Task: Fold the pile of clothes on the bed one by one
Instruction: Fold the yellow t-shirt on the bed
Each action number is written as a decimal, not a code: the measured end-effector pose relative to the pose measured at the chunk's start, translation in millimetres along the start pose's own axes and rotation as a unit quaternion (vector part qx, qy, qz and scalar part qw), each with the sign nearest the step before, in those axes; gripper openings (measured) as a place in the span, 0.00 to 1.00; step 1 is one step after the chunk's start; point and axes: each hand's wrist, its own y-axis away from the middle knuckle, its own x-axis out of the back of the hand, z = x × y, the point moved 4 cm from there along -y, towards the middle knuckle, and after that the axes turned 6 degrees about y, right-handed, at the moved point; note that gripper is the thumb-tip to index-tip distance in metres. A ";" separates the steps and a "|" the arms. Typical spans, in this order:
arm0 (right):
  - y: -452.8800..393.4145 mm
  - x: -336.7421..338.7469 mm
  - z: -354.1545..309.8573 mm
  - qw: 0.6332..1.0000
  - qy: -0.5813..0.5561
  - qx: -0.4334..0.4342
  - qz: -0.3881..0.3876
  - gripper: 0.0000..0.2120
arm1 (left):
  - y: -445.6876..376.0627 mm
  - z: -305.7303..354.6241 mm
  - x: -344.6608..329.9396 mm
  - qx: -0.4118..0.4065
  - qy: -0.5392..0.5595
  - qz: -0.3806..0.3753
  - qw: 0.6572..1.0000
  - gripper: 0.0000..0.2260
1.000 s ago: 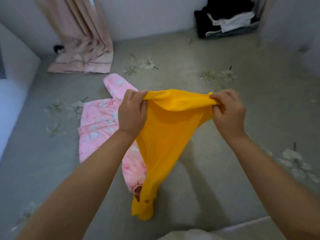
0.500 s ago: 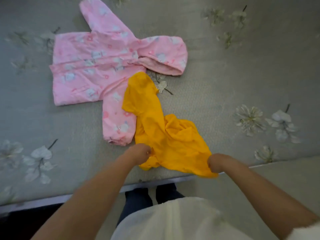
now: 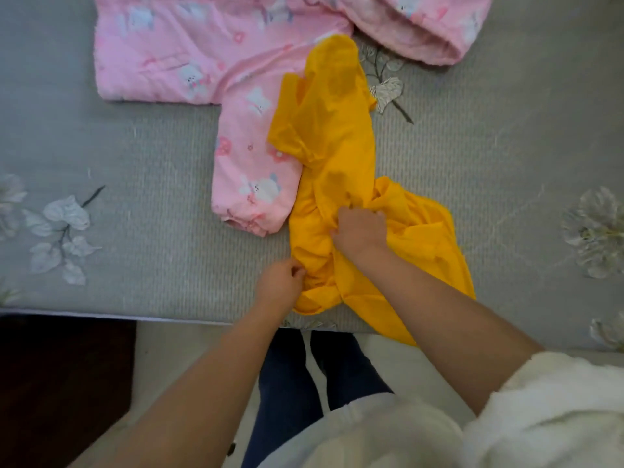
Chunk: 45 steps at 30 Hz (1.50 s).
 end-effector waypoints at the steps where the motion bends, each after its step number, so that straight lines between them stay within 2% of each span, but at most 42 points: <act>1: -1.4 0.5 1.9 1.000 -0.006 0.002 0.006 0.13 | 1.1 -4.5 1.4 0.001 0.022 0.019 1.000 0.07; 2: -1.4 2.6 9.2 0.999 -0.032 -0.006 0.012 0.12 | 1.3 -9.0 4.2 0.007 0.035 0.037 0.999 0.06; 4: 3.9 17.3 39.4 0.982 -0.168 -0.059 0.071 0.11 | 1.3 -14.5 10.1 0.026 0.035 0.044 0.998 0.05; 6: 18.5 41.2 90.5 0.928 -0.296 -0.153 0.168 0.10 | -0.1 -10.5 10.0 0.023 0.025 0.016 0.999 0.09; 8: 44.2 51.4 153.7 0.871 -0.333 -0.275 0.236 0.11 | -2.3 5.0 7.8 0.003 0.029 0.016 0.999 0.15; 9: 60.2 49.5 184.8 0.848 -0.326 -0.340 0.243 0.12 | -3.7 15.2 6.1 -0.006 0.035 0.026 0.999 0.17; 11: 97.0 28.0 236.9 0.802 -0.313 -0.470 0.195 0.14 | -9.4 34.8 -1.0 -0.019 0.034 0.038 0.999 0.22; 14: 145.8 -23.4 275.9 0.756 -0.294 -0.584 0.026 0.17 | -14.0 51.9 -16.6 -0.024 -0.016 0.047 0.998 0.19; 16: 153.0 -39.9 271.5 0.768 -0.277 -0.577 -0.015 0.18 | -11.1 56.3 -25.8 -0.028 0.011 0.033 0.999 0.15; 18: 140.2 -39.0 248.3 0.829 -0.224 -0.512 0.018 0.16 | -5.0 59.8 -35.2 -0.069 0.008 -0.009 0.998 0.09; 20: 115.9 -28.1 207.5 0.914 -0.159 -0.365 0.074 0.14 | 0.3 59.2 -40.4 -0.114 -0.020 -0.044 0.992 0.02; 22: 88.2 -13.7 153.6 0.966 -0.133 -0.185 0.119 0.16 | 5.2 55.4 -38.9 -0.134 -0.026 -0.056 0.989 0.03; 24: 61.2 -3.5 104.4 0.983 -0.123 -0.073 0.113 0.24 | 10.7 45.9 -35.7 -0.134 -0.031 -0.070 0.988 0.03; 26: 36.9 -4.3 67.5 0.997 -0.067 -0.011 0.043 0.27 | 16.2 34.0 -32.4 -0.131 -0.040 -0.088 0.987 0.07; 28: 20.7 -9.5 50.1 0.999 0.012 0.030 -0.019 0.19 | 20.1 22.9 -25.2 -0.119 -0.037 -0.085 0.989 0.10; 29: 17.7 -7.7 49.6 0.999 0.016 0.042 -0.021 0.16 | 20.7 18.7 -19.7 -0.109 -0.031 -0.071 0.991 0.10; 31: 23.9 4.6 65.1 0.991 -0.105 0.073 0.029 0.13 | 18.3 16.6 -9.8 -0.104 -0.018 -0.034 0.994 0.09; 33: 49.8 23.6 101.9 0.960 -0.246 0.056 0.122 0.11 | 11.7 24.8 -6.2 -0.107 -0.020 -0.014 0.994 0.09; 35: 81.8 22.8 160.2 0.936 -0.307 -0.056 0.165 0.10 | 1.9 46.7 -11.5 -0.131 -0.034 -0.017 0.991 0.11; 36: 100.0 13.4 190.7 0.925 -0.321 -0.137 0.149 0.10 | -3.4 61.7 -17.5 -0.149 -0.040 -0.024 0.988 0.13; 38: 135.8 -14.4 244.1 0.912 -0.308 -0.265 0.064 0.11 | -11.5 96.6 -36.0 -0.188 -0.058 -0.057 0.979 0.13; 41: 176.6 -45.4 290.7 0.889 -0.259 -0.377 -0.023 0.11 | -14.3 142.8 -75.2 -0.253 -0.106 -0.131 0.953 0.14; 43: 183.6 -50.0 297.3 0.879 -0.255 -0.402 0.012 0.12 | -14.1 161.7 -95.4 -0.271 -0.121 -0.141 0.944 0.16; 45: 169.8 -40.5 282.7 0.889 -0.275 -0.358 0.081 0.17 | -16.6 172.0 -104.2 -0.260 -0.116 -0.117 0.951 0.18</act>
